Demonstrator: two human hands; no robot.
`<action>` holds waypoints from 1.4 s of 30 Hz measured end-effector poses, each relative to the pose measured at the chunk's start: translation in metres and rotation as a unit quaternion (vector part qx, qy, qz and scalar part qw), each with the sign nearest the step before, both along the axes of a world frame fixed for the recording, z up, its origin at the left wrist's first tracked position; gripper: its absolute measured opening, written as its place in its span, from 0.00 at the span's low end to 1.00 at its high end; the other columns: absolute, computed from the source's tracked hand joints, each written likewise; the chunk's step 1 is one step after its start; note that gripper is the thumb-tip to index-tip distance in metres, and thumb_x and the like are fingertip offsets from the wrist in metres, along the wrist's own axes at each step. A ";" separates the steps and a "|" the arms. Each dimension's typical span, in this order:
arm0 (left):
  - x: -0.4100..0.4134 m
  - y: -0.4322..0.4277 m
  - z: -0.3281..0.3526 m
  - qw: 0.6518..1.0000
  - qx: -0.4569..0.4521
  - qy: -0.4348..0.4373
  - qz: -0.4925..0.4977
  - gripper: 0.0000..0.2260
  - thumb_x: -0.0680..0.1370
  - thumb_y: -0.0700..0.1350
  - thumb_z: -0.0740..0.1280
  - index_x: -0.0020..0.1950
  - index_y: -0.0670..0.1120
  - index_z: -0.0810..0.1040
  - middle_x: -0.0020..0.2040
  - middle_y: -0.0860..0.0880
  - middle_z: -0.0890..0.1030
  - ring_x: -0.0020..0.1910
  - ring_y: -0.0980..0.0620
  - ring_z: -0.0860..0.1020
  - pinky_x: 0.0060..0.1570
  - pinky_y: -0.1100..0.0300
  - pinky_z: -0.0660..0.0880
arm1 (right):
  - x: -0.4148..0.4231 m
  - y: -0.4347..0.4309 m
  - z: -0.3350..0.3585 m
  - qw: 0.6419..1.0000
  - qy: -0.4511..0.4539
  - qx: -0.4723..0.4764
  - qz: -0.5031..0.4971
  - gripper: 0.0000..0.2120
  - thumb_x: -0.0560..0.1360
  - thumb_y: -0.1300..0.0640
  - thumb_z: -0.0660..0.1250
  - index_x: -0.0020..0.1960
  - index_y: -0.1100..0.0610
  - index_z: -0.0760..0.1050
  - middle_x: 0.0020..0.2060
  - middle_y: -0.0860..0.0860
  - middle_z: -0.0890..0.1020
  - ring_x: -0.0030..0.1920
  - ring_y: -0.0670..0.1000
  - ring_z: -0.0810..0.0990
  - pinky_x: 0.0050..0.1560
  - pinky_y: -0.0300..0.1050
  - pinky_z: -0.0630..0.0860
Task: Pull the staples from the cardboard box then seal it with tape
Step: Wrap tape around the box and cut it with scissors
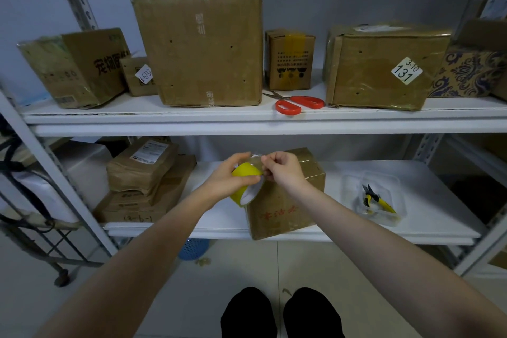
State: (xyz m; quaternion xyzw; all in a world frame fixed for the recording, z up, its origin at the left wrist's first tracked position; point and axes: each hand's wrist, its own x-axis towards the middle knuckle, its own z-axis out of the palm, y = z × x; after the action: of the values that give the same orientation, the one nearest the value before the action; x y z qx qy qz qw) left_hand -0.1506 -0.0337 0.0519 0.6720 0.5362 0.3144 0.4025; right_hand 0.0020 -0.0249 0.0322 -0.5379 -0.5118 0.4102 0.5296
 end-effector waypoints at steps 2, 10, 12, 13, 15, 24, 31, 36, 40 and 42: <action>-0.005 0.002 0.002 0.998 -0.034 -0.026 0.036 0.29 0.71 0.47 0.75 0.68 0.48 0.68 0.54 0.45 0.80 0.52 0.49 0.78 0.52 0.59 0.73 | 0.004 0.001 0.003 0.999 -0.034 0.007 -0.012 0.15 0.78 0.62 0.65 0.33 0.57 0.71 0.26 0.51 0.75 0.24 0.42 0.73 0.32 0.39 0.72; -0.014 0.007 0.022 1.000 0.021 -0.007 0.007 0.05 0.75 0.43 0.71 0.40 0.44 0.77 0.34 0.49 0.76 0.34 0.55 0.73 0.35 0.66 0.69 | 0.012 0.007 -0.005 0.983 -0.165 -0.026 -0.077 0.15 0.75 0.55 0.69 0.30 0.53 0.74 0.30 0.52 0.79 0.35 0.53 0.79 0.42 0.48 0.77; -0.018 0.014 0.016 0.994 0.054 0.094 0.024 0.06 0.73 0.45 0.72 0.38 0.49 0.77 0.37 0.50 0.78 0.38 0.53 0.76 0.39 0.61 0.73 | 0.018 0.005 -0.008 0.980 -0.169 -0.045 -0.099 0.13 0.75 0.54 0.69 0.33 0.54 0.75 0.31 0.51 0.79 0.36 0.51 0.78 0.40 0.43 0.74; -0.022 0.017 0.013 0.979 0.078 0.182 0.041 0.06 0.72 0.49 0.73 0.38 0.52 0.77 0.40 0.51 0.79 0.41 0.51 0.78 0.42 0.58 0.74 | 0.024 0.005 -0.009 0.978 -0.166 -0.057 -0.110 0.12 0.76 0.54 0.69 0.35 0.55 0.76 0.31 0.50 0.78 0.37 0.50 0.77 0.41 0.42 0.72; -0.029 0.019 0.010 0.952 0.096 0.284 0.065 0.05 0.71 0.52 0.71 0.40 0.54 0.77 0.47 0.52 0.79 0.42 0.50 0.78 0.43 0.56 0.75 | 0.033 0.004 -0.011 0.973 -0.182 -0.070 -0.123 0.10 0.77 0.54 0.67 0.38 0.55 0.76 0.32 0.48 0.76 0.36 0.47 0.76 0.41 0.39 0.69; -0.019 0.038 0.014 0.904 0.118 0.411 -0.003 0.06 0.76 0.49 0.66 0.52 0.55 0.76 0.45 0.51 0.74 0.50 0.49 0.76 0.44 0.57 0.70 | 0.038 0.017 -0.016 0.963 -0.236 -0.024 -0.131 0.07 0.76 0.52 0.69 0.45 0.56 0.81 0.38 0.50 0.81 0.36 0.43 0.76 0.32 0.32 0.66; -0.007 0.045 -0.001 0.857 0.172 0.472 -0.117 0.19 0.76 0.36 0.63 0.61 0.57 0.71 0.59 0.49 0.66 0.45 0.46 0.74 0.37 0.56 0.70 | 0.037 0.024 -0.028 0.955 -0.263 -0.043 -0.130 0.08 0.73 0.51 0.72 0.40 0.55 0.80 0.33 0.48 0.79 0.36 0.45 0.78 0.35 0.36 0.70; -0.004 0.043 0.003 0.768 0.226 0.580 -0.152 0.27 0.78 0.36 0.61 0.71 0.61 0.66 0.66 0.49 0.63 0.39 0.49 0.66 0.32 0.59 0.63 | 0.033 0.030 -0.030 0.949 -0.281 -0.049 -0.131 0.09 0.72 0.50 0.73 0.39 0.56 0.83 0.31 0.49 0.80 0.34 0.47 0.79 0.36 0.39 0.74; 0.003 0.038 0.014 0.715 0.244 0.635 -0.159 0.26 0.79 0.36 0.59 0.71 0.62 0.67 0.67 0.47 0.63 0.40 0.47 0.71 0.39 0.57 0.62 | 0.032 0.030 -0.032 0.940 -0.310 -0.054 -0.129 0.10 0.73 0.48 0.72 0.39 0.55 0.82 0.32 0.49 0.81 0.35 0.48 0.80 0.33 0.37 0.70; 0.006 0.037 0.017 0.695 0.251 0.654 -0.160 0.26 0.79 0.36 0.58 0.71 0.62 0.66 0.67 0.46 0.62 0.43 0.46 0.76 0.40 0.56 0.61 | 0.030 0.029 -0.030 0.937 -0.322 -0.053 -0.128 0.11 0.73 0.48 0.71 0.39 0.55 0.82 0.31 0.48 0.80 0.35 0.49 0.80 0.33 0.37 0.70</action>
State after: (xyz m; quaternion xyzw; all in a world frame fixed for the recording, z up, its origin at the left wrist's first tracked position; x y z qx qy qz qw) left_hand -0.1450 0.0028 0.0694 0.8597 0.4498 -0.1510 -0.1891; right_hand 0.0325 0.0041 0.0017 -0.7291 -0.5596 0.1702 0.3554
